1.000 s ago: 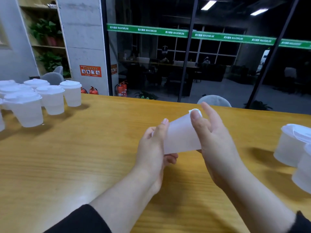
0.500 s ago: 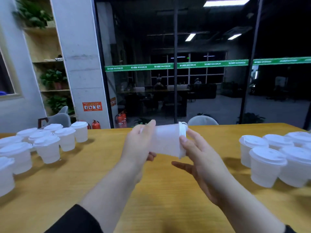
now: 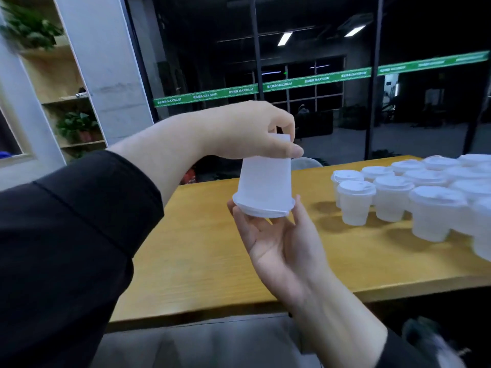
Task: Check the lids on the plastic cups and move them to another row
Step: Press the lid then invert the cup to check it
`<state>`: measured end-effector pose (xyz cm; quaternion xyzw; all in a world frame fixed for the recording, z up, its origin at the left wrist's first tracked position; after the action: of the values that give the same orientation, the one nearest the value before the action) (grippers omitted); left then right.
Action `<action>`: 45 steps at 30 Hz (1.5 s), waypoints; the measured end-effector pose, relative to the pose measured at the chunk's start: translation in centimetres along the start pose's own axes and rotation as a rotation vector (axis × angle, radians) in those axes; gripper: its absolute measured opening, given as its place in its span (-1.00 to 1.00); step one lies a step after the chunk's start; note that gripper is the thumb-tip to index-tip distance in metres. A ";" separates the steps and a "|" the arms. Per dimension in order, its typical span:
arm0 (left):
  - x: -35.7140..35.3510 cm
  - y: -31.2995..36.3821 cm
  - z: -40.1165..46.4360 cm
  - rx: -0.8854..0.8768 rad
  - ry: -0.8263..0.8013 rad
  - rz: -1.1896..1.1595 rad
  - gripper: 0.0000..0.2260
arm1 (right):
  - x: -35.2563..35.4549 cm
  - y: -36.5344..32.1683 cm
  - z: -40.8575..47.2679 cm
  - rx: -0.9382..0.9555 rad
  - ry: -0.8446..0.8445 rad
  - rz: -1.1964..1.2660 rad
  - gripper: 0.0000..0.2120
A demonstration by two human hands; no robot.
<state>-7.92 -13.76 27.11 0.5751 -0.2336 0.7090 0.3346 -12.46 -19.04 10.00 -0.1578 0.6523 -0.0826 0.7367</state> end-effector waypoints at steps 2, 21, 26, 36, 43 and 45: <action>0.1 0.9 -0.3 -0.008 0.010 -0.029 -0.72 | -0.1 -0.4 -1.0 -0.002 0.015 -0.008 -0.45; -17.7 0.8 1.8 0.086 0.287 -0.713 -0.76 | 6.1 -15.6 -2.4 0.382 0.491 -0.985 -0.66; -23.8 4.8 5.0 0.216 0.111 -1.192 -0.79 | 8.6 -20.1 -1.8 0.401 0.563 -1.752 -0.23; -27.9 7.2 9.2 0.429 -0.017 -1.577 -0.68 | 15.7 -22.5 -0.7 0.636 0.604 -1.620 -0.58; -27.7 8.3 10.6 0.455 -0.012 -1.712 -0.72 | 18.0 -22.1 -1.1 0.666 0.813 -1.439 -0.51; -27.6 8.4 11.0 0.467 -0.016 -1.748 -0.71 | 18.2 -22.6 -0.8 0.651 0.801 -1.403 -0.57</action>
<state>-3.69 -32.93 3.25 0.6055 0.4341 0.2276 0.6270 -8.88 -46.24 0.56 -0.2637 0.5587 -0.7491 0.2392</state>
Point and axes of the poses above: each hand's wrist, its own z-axis towards the middle knuckle, its own x-axis out of the back of the hand, y = z × x, the point moved 3 cm from there along z, towards the middle knuckle, and after that the axes turned 6 degrees about -z, right-handed, at the moved point
